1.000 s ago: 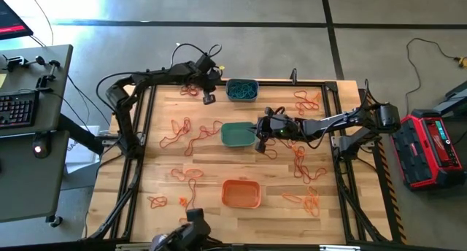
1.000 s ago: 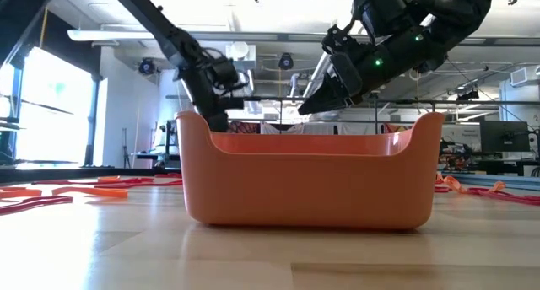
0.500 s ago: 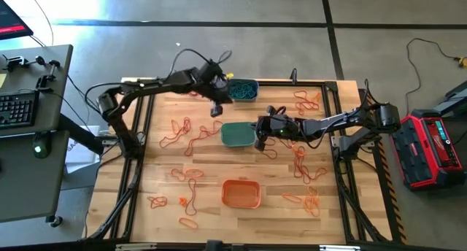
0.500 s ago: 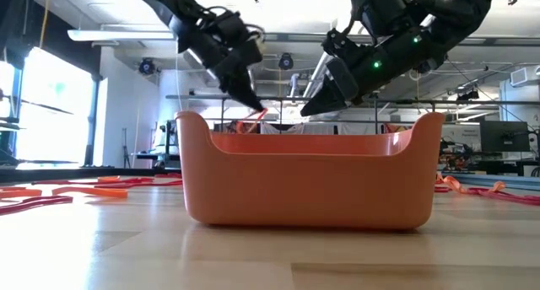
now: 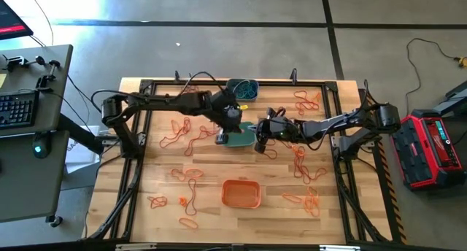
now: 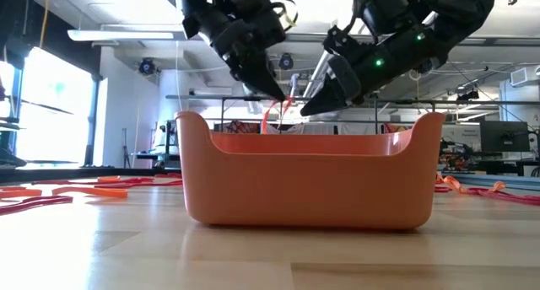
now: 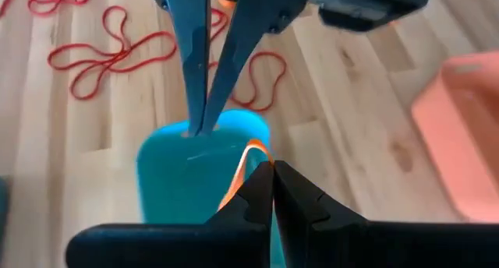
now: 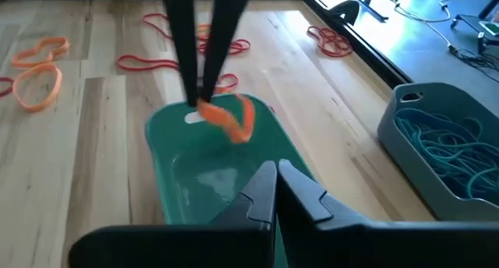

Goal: Sort rubber bands into baskets
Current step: Put the orange rubber band into the green bin

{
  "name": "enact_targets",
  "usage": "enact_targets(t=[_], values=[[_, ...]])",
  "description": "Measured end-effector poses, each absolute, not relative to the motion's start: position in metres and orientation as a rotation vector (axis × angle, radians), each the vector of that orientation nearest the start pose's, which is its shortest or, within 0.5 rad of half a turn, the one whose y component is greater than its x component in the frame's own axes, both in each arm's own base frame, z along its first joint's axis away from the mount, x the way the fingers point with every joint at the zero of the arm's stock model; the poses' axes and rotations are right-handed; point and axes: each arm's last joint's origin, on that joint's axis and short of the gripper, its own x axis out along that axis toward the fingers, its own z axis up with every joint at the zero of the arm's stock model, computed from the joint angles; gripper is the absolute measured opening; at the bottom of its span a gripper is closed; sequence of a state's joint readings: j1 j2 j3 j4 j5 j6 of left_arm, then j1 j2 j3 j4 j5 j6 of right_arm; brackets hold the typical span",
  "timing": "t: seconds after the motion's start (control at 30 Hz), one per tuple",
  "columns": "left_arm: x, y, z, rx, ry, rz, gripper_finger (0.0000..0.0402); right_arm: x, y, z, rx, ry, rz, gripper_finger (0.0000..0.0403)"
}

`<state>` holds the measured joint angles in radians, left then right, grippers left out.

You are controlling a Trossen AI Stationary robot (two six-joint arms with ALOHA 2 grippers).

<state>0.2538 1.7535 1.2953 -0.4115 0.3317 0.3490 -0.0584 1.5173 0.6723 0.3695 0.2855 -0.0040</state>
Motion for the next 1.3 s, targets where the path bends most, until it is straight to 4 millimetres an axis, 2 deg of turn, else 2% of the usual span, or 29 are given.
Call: enact_targets(t=[0.2, 0.5, 0.83, 1.3], values=[[0.366, 0.075, 0.218, 0.012, 0.793, -0.143, 0.0000, 0.296, -0.024, 0.178, -0.070, 0.498, -0.370, 0.0000], [0.359, 0.086, 0.192, 0.007, 0.777, 0.032, 0.0000, 0.295, -0.022, 0.176, -0.086, 0.519, -0.400, 0.0000], [0.368, 0.088, 0.158, 0.004, 0.839, 0.028, 0.0004, 0.295, -0.022, 0.176, -0.088, 0.523, -0.400, 0.0000], [0.373, 0.087, 0.168, 0.020, 0.756, 0.042, 0.0089, 0.295, -0.021, 0.175, -0.085, 0.532, -0.356, 0.0000]])
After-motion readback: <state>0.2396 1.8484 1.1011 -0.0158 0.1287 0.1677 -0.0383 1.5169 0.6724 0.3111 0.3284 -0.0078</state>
